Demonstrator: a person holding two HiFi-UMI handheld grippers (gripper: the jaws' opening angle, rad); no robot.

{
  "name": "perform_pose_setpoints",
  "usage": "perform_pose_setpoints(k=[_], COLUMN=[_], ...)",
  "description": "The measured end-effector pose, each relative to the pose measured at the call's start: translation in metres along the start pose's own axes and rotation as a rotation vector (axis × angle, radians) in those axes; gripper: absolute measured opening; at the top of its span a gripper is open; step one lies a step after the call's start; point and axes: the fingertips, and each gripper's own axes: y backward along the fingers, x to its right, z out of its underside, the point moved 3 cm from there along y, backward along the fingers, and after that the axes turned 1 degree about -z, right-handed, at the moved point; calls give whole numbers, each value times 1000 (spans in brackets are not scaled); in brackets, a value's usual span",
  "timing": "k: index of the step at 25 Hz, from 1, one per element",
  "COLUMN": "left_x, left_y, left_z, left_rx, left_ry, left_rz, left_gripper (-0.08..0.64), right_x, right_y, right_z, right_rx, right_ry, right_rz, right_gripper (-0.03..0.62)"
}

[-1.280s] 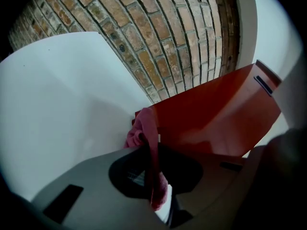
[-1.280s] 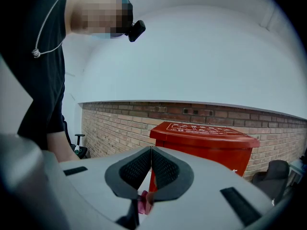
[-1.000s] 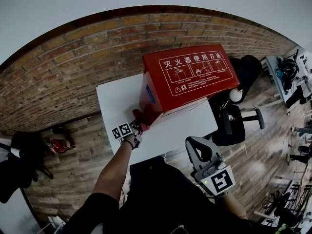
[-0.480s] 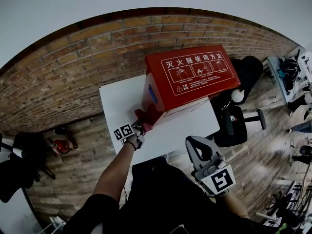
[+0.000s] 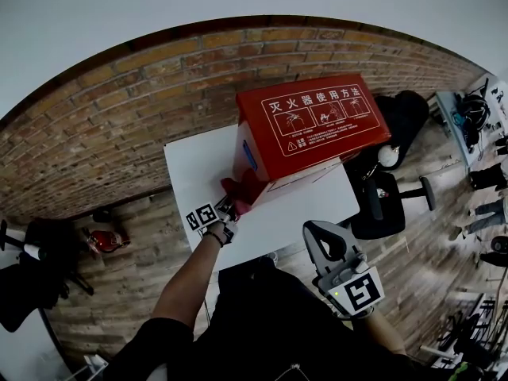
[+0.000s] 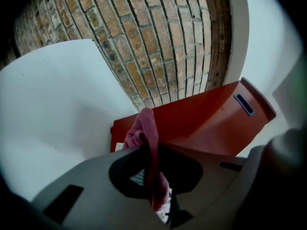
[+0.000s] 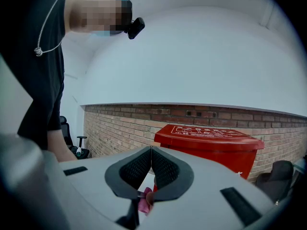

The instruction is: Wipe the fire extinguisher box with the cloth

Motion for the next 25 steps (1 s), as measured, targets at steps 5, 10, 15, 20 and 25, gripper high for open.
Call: perform_pose_setpoints(k=[5,10,15,20,25], left_x=[10,20,33,45,55], left_y=[2,4,5,8,10], left_z=[-3,-5,-7,-9,-10], left_rx=[15,33,47,67,78], left_ry=[3,27,48,78,103], left_rz=[23,47,79,105,129], left_gripper=[87,87,87,87,86], right_x=[-1,-1,-2,-3,-3], right_y=[-2,-1,-4,-5,-5], right_z=[0,0,0,0,1], right_rx=[6,8,11,15,14], right_ry=[-4,-6,-10,-14,-17], right_rz=[-5,-5,-7,-10,-8], right_gripper=[20,20,20,20,20])
